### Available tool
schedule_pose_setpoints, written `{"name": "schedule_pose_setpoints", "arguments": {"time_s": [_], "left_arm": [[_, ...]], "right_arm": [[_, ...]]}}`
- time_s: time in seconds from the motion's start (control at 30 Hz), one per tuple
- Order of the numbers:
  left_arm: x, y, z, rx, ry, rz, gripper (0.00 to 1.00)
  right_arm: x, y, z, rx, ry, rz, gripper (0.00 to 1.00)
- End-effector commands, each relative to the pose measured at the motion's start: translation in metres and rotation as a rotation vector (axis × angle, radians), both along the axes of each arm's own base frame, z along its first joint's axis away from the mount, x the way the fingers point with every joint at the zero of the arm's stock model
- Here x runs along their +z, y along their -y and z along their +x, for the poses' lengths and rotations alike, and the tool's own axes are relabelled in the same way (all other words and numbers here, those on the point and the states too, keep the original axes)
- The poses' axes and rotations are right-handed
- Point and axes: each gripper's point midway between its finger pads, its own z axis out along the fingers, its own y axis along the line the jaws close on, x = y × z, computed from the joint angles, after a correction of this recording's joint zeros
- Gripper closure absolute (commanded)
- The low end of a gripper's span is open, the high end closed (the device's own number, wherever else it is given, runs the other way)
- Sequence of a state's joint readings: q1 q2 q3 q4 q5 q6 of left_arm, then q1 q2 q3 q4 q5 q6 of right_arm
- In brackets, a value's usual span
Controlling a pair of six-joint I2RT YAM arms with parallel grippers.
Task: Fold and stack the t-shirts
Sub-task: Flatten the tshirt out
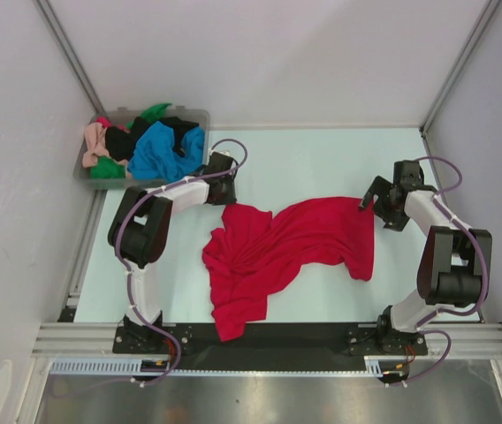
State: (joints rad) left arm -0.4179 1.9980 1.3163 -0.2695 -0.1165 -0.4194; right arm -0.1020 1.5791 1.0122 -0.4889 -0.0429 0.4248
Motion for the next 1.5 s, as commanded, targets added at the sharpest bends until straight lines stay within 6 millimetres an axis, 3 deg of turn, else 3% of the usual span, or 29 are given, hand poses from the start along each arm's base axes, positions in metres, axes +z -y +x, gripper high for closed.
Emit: {"name": "schedule_pose_setpoints", "arguments": {"time_s": [0.0, 0.13, 0.2, 0.23, 0.57, 0.83, 0.97, 1.23, 1.47], "left_arm": [[-0.008, 0.005, 0.0, 0.003, -0.007, -0.049, 0.66], [-0.01, 0.008, -0.002, -0.01, -0.018, -0.065, 0.81], [-0.008, 0.008, -0.001, -0.012, -0.011, -0.064, 0.97], [-0.007, 0.007, -0.001, -0.012, -0.006, -0.06, 1.0], [0.036, 0.006, 0.005, -0.064, 0.089, -0.067, 1.0], [0.036, 0.008, -0.001, -0.093, 0.078, -0.071, 1.0], [0.033, 0.007, -0.003, -0.101, 0.074, -0.067, 1.0], [0.032, 0.006, -0.003, -0.11, 0.073, -0.059, 1.0], [0.029, 0.007, -0.003, -0.116, 0.067, -0.058, 1.0]], "right_arm": [[0.011, 0.0, 0.018, 0.004, 0.046, 0.006, 0.04], [0.009, 0.0, 0.027, 0.001, 0.052, 0.011, 0.05], [0.01, 0.0, 0.033, 0.003, 0.067, 0.01, 0.05], [0.007, 0.001, 0.034, 0.004, 0.061, 0.008, 0.05], [-0.013, 0.015, 0.055, 0.025, 0.035, -0.065, 0.16], [-0.009, 0.029, 0.093, 0.07, 0.105, -0.134, 0.25], [-0.016, 0.024, 0.104, 0.123, 0.116, -0.114, 0.33], [-0.035, 0.019, 0.099, 0.165, 0.096, -0.101, 0.43], [-0.046, 0.025, 0.094, 0.146, 0.072, -0.124, 0.71]]}}
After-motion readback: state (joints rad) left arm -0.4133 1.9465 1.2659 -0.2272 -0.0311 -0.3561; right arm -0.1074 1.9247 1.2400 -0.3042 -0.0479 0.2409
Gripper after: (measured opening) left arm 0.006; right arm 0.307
